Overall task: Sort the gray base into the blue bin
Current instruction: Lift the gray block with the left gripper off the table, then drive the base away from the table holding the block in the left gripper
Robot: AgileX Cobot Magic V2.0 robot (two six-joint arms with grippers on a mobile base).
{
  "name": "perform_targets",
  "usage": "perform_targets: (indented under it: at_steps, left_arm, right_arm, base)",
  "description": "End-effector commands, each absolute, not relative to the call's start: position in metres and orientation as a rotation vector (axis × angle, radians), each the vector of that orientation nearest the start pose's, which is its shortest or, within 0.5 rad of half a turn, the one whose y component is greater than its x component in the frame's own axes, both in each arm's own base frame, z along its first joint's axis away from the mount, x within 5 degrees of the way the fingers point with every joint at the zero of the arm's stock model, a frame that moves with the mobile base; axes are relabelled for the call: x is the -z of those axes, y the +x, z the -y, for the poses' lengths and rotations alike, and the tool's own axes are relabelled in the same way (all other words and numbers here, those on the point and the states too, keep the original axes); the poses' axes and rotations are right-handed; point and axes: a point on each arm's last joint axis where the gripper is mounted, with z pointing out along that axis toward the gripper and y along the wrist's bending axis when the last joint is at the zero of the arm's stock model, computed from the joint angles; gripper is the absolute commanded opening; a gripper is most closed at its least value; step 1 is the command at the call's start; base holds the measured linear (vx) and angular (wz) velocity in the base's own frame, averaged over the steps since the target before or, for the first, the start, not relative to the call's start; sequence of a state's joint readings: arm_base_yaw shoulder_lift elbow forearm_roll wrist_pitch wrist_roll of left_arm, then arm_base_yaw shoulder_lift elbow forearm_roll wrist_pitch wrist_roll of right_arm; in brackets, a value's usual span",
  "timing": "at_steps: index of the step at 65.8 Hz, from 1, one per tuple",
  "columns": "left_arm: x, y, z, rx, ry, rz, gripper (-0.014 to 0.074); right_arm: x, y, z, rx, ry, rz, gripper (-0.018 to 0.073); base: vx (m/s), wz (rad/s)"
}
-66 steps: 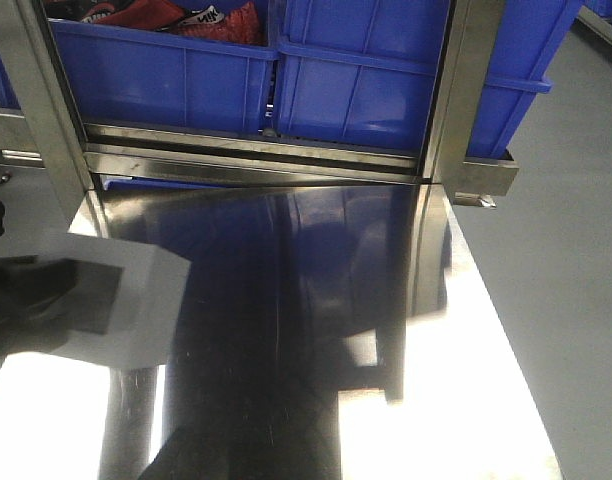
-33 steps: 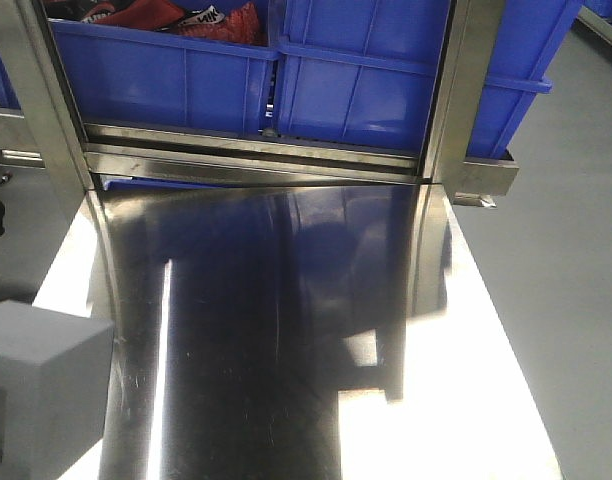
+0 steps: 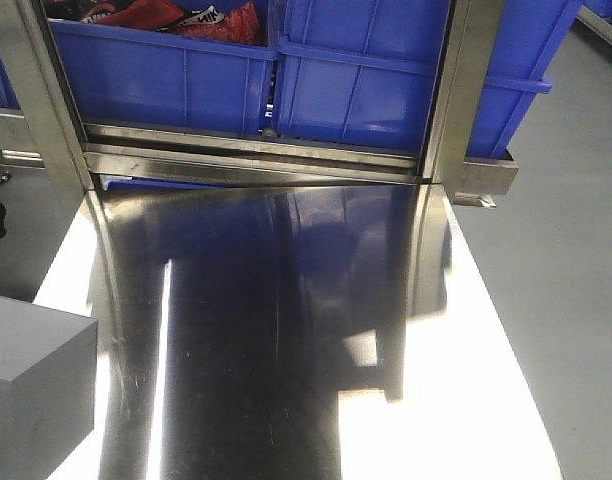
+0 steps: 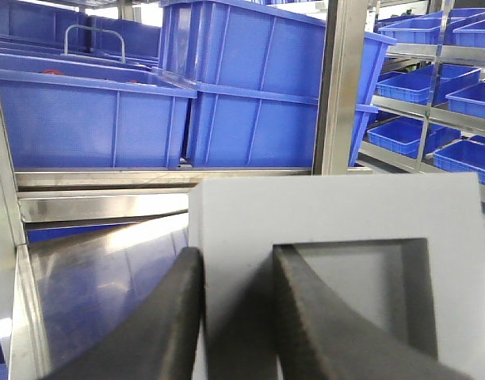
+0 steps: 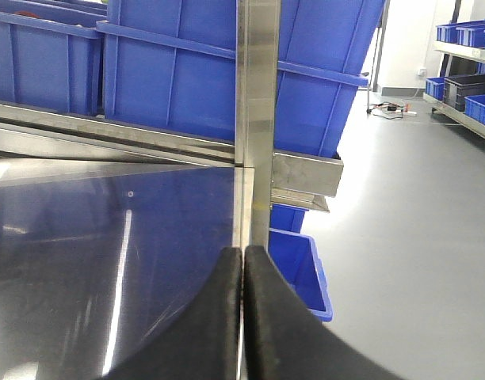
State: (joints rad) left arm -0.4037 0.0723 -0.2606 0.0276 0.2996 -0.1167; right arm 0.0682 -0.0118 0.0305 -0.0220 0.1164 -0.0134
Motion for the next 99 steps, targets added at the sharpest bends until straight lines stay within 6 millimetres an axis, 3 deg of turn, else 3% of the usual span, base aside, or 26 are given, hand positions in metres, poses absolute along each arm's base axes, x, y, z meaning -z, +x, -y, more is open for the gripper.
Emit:
perform_targets:
  at_steps: [1,68,99]
  left_arm:
    - [-0.2878,0.0421,0.0180,0.411,0.227,-1.465,-0.0006]
    - [-0.2878,0.0421,0.0179,0.410,0.226,-1.465,-0.0006]
    - [-0.2878,0.0421,0.0179,0.410,0.226,-1.465,-0.0006]
  right_arm:
    - [-0.1960,0.0564,-0.0034,-0.008,-0.088,-1.541,-0.0009]
    - [-0.1960,0.0564,-0.0034,-0.008,-0.088,-1.541,-0.0009]
    - [-0.1960,0.0564,-0.0034,-0.008,-0.088,-1.541,-0.0009]
  base:
    - [0.00,0.00]
    - [0.00,-0.01]
    - [-0.05,-0.46]
